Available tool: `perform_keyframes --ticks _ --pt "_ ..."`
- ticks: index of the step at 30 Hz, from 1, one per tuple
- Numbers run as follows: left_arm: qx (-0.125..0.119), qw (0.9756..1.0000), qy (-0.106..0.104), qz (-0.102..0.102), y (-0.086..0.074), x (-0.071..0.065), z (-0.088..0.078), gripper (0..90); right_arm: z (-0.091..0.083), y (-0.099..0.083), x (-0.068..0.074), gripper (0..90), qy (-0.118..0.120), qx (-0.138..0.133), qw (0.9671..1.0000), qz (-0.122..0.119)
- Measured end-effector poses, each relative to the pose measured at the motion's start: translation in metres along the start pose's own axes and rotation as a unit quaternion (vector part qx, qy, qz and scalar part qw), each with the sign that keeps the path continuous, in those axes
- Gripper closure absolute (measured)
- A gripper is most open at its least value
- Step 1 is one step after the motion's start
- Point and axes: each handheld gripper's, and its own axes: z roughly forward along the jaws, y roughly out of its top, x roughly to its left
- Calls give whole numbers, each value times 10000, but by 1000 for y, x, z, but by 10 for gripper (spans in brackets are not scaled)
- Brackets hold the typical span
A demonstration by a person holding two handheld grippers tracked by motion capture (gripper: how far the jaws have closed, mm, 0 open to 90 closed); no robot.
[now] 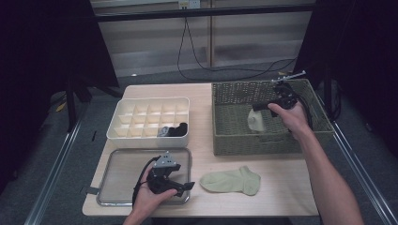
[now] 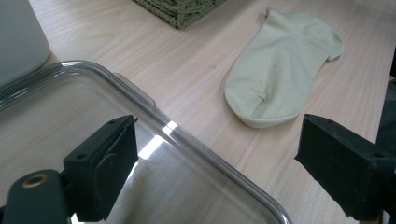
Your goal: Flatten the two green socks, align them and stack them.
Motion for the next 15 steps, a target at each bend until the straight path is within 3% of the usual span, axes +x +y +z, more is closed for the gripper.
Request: perform_keyframes --ticks 15 --pt "-84 10000 -41 -16 1 -2 1 128 -22 8 12 895 280 -542 9981 -96"
